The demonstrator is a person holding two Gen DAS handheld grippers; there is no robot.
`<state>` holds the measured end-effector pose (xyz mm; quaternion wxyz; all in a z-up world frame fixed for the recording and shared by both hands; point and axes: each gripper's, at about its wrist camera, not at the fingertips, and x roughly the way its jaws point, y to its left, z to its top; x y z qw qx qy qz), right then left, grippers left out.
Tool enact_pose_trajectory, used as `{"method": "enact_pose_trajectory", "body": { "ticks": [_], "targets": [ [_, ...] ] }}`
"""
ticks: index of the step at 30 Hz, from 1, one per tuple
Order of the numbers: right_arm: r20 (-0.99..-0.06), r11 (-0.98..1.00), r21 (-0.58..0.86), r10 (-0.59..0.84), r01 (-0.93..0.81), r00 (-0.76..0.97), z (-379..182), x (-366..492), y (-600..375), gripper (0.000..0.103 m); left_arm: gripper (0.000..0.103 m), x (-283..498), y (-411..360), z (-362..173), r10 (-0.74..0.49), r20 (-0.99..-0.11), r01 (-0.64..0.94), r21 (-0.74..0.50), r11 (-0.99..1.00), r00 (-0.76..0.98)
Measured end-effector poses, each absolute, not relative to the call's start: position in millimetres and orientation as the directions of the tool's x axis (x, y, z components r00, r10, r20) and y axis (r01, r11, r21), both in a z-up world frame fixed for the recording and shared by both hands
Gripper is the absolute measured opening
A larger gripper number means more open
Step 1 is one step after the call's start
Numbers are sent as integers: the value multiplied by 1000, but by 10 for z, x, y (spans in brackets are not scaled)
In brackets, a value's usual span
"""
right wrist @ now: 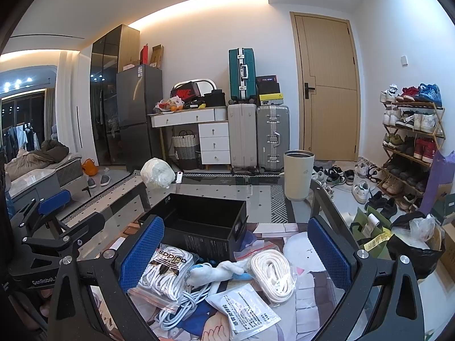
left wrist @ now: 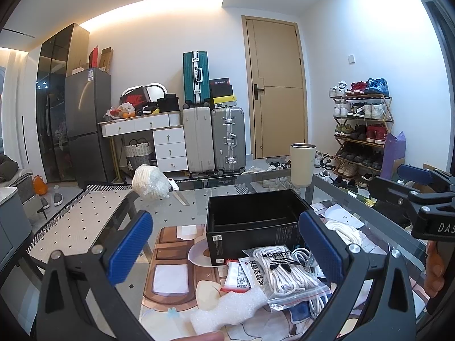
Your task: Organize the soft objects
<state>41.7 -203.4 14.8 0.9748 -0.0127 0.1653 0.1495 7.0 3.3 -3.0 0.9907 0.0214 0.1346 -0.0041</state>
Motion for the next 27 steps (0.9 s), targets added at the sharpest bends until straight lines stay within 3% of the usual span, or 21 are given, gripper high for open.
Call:
{"method": "enact_pose_trajectory", "body": {
  "ticks": [8, 14, 22, 27],
  "targets": [
    [-326, 955, 28, 289, -297, 900, 152, 424, -2037, 103, 103, 89, 50, -47, -2, -277, 11, 33, 999, 961],
    [-326, 955, 27, 287, -295, 901, 155, 417, -2029, 103, 103, 168, 84, -82, -39, -336, 37, -14, 999, 941],
    [-329, 957, 40, 285, -288, 900, 190, 449, -2052, 103, 103, 371, 104, -6, -4, -401, 20, 36, 999, 916],
    [-420, 957, 46, 278, -286, 864, 239, 650, -2010, 103, 103, 556, 146, 19, 25, -464, 8, 70, 998, 885]
  ]
}}
